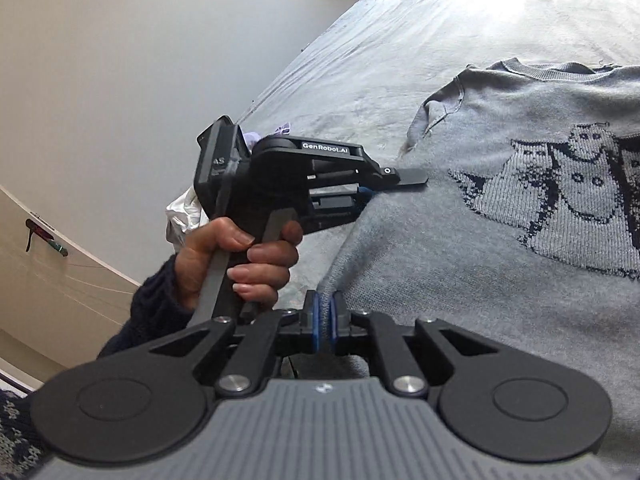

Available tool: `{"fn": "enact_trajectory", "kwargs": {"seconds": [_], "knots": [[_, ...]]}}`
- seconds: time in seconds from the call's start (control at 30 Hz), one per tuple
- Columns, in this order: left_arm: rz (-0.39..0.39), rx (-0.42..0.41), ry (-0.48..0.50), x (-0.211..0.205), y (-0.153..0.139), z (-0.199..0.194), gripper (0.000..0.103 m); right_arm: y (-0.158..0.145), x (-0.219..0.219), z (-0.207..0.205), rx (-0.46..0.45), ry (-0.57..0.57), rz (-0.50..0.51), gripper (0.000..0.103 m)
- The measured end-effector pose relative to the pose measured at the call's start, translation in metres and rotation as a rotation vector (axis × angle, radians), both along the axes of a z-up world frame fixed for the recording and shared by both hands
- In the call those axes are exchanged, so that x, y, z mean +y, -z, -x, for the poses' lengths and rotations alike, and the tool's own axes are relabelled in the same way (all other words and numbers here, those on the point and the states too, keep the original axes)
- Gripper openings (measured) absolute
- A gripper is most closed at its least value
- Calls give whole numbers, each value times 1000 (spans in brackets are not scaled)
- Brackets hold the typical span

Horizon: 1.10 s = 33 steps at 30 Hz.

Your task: Fold clothes

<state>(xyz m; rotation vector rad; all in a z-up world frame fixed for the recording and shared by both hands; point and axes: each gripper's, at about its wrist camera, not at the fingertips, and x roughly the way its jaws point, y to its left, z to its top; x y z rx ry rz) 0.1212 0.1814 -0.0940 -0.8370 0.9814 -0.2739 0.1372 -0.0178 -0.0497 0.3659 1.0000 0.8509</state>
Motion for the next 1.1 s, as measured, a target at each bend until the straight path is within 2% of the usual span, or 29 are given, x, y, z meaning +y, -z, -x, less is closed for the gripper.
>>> {"fn": "enact_trajectory", "kwargs": {"seconds": [0.07,0.17,0.33,0.37,0.47,0.5,0.53,0.57,0.6,0.83,1.1], "knots": [[-128,-8,10,1,-11,-1,5,9,14,-3,7,-18,12,9],[-247,6,10,5,-11,-4,5,24,36,-8,18,-41,34,9],[-311,61,27,9,3,-5,8,53,59,-17,49,-21,74,12],[-324,71,29,9,4,-4,14,57,59,-18,54,-5,80,16],[-303,80,33,10,1,8,43,59,47,-16,63,28,94,16],[-294,79,37,11,0,13,46,58,42,-15,63,34,96,22],[-288,77,42,11,-1,20,46,55,35,-13,54,46,98,29],[-282,76,47,12,-3,27,47,52,25,-10,36,61,101,43],[-278,80,51,11,-4,33,49,49,16,-6,19,77,104,46],[-256,102,74,-1,-11,82,53,38,-78,36,-60,285,147,46],[-187,78,60,-16,-4,156,55,37,-201,113,-54,623,110,46]]}}
